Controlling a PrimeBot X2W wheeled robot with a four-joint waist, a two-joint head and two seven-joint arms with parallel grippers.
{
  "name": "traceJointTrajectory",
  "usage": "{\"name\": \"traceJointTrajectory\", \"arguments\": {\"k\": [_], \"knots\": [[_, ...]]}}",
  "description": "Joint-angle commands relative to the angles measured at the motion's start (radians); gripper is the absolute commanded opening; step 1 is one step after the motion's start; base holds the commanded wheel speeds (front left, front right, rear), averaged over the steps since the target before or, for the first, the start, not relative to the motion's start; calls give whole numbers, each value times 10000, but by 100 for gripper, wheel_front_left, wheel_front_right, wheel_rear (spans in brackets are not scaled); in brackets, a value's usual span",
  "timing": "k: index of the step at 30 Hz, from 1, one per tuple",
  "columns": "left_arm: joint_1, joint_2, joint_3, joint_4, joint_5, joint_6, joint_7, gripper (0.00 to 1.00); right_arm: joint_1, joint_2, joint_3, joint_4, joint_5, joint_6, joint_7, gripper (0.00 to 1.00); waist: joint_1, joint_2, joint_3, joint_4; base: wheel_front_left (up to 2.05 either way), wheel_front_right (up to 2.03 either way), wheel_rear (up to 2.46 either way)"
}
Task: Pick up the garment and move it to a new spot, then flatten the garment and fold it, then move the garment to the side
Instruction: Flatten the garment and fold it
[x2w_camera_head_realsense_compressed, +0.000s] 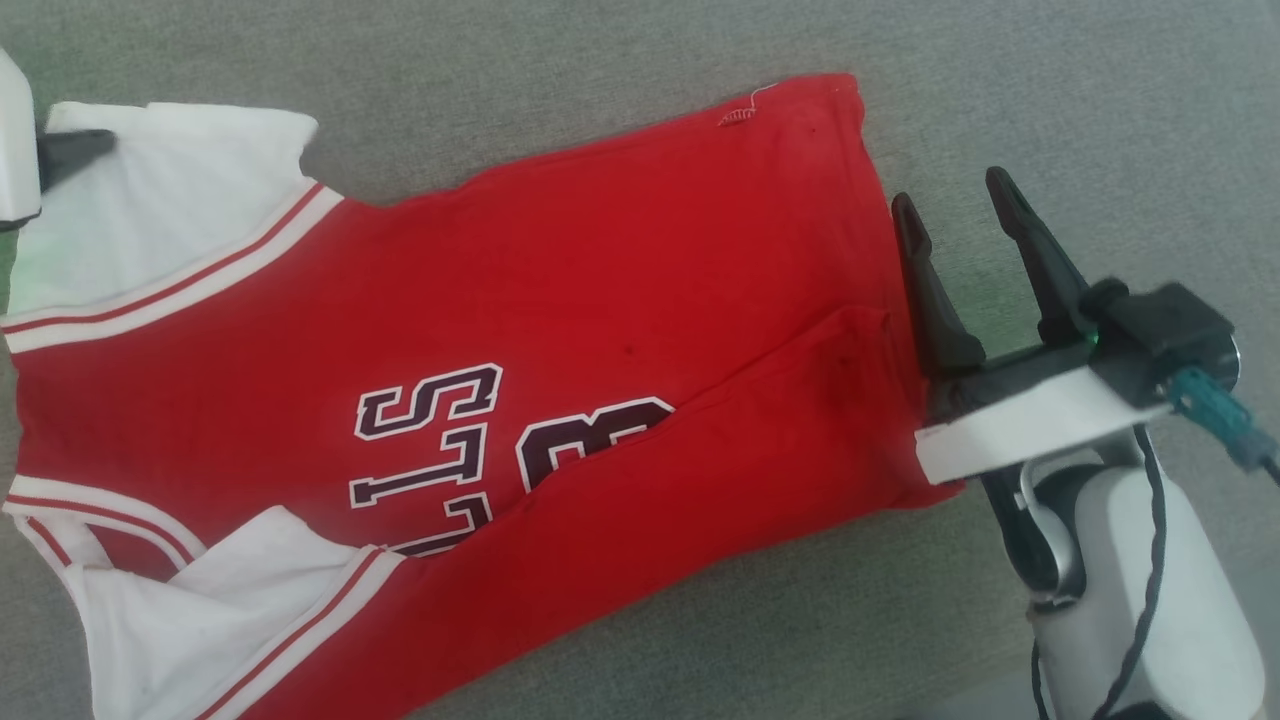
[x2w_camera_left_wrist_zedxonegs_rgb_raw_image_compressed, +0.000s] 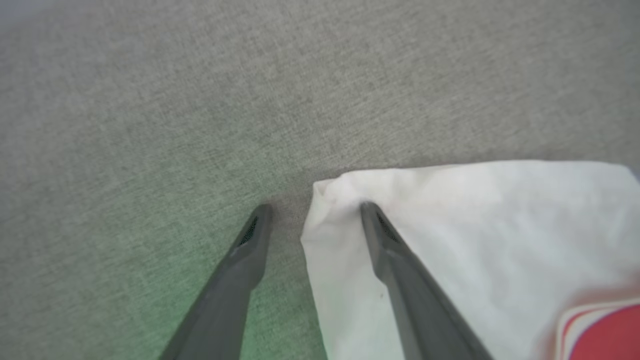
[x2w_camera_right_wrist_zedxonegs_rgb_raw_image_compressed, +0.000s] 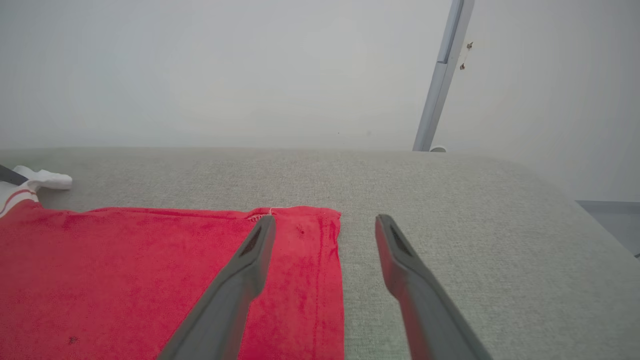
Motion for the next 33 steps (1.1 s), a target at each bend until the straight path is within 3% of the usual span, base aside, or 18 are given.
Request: {"name": "traceJointTrajectory", "arguments": {"k": [1, 6, 13, 22, 28, 29, 31, 33], "knots": [[614, -226, -370, 233, -81, -88, 304, 0, -198, -8, 24, 78, 54, -14, 204, 100, 0, 0, 37, 24, 0, 0, 0], [399, -491, -371, 453, 79, -294, 20, 0, -1073, -218, 66, 595, 579, -14, 1169, 100, 0, 0, 129, 137, 0, 0, 0], [-23, -1099, -346, 677, 221, -491, -280, 0, -3227, -917, 553, 2558, 1509, -12, 2903, 100, 0, 0, 259, 518, 0, 0, 0], [-308, -1720, -378, 1007, 315, -685, -597, 0, -5139, -1654, 1957, 5141, 2777, -11, 5827, 100, 0, 0, 372, 988, 0, 0, 0], [-367, -1950, -361, 1200, 300, -784, -813, 0, -5614, -1826, 2779, 5941, 3390, -6, 7513, 100, 0, 0, 370, 1133, 0, 0, 0], [-368, -1998, -359, 1240, 283, -814, -837, 0, -5650, -1914, 2944, 6063, 3465, -5, 7840, 60, 0, 0, 360, 1168, 0, 0, 0], [-375, -2057, -373, 1301, 308, -867, -921, 0, -5701, -2028, 3171, 6196, 3702, -5, 8452, 0, 0, 0, 329, 1221, 0, 0, 0], [-381, -2094, -378, 1360, 313, -888, -1013, 0, -5821, -2231, 3291, 6129, 3842, -9, 8748, 0, 0, 0, 282, 1277, 0, 0, 0]]}}
